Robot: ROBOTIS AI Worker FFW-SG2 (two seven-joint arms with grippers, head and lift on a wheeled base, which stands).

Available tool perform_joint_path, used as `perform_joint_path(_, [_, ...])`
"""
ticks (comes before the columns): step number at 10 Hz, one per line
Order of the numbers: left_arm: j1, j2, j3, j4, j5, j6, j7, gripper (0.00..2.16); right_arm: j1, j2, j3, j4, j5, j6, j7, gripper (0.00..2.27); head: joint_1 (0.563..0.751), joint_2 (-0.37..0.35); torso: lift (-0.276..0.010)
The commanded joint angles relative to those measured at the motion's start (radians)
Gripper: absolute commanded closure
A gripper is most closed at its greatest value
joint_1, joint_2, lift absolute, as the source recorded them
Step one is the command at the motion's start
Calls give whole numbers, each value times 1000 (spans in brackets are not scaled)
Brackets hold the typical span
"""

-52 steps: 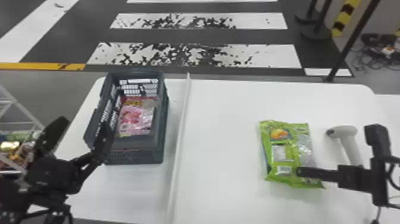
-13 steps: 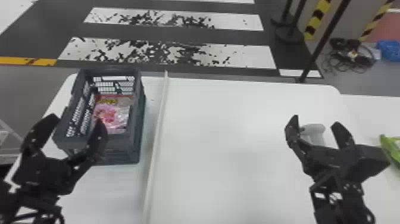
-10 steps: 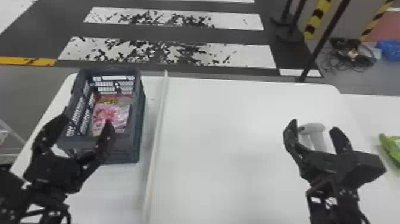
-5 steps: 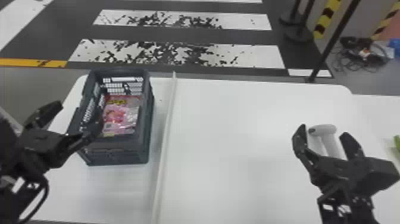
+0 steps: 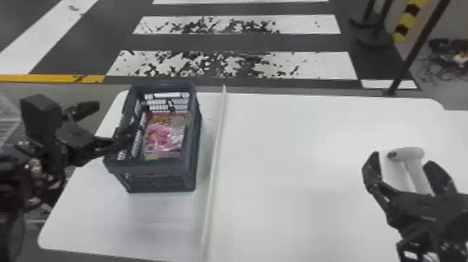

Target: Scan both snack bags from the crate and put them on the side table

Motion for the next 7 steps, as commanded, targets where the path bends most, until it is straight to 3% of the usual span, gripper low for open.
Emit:
perform_joint_path(1, [-85, 95, -61, 97, -10, -2, -36, 97, 9, 2, 5, -7, 12, 8, 0, 36, 695, 103, -87])
perform_joint_path(2, [-149, 140, -109, 160, -16, -5, -71, 97, 12, 9, 12, -11, 29, 14, -2, 36, 695, 109, -87])
perform_joint_path(4, [-288, 201, -231, 266, -56, -5, -142, 97, 17, 19, 25, -16, 55, 26, -2, 36, 695, 114, -87])
perform_joint_path(6, [-464, 220, -389, 398, -93, -9, -234, 97, 28, 22, 26, -19, 67, 26, -2, 39, 695, 101, -87])
perform_joint_path(7, [-541, 218, -468, 467, -122, -12, -273, 97, 32, 22, 26, -25, 69, 26, -2, 39, 695, 95, -87])
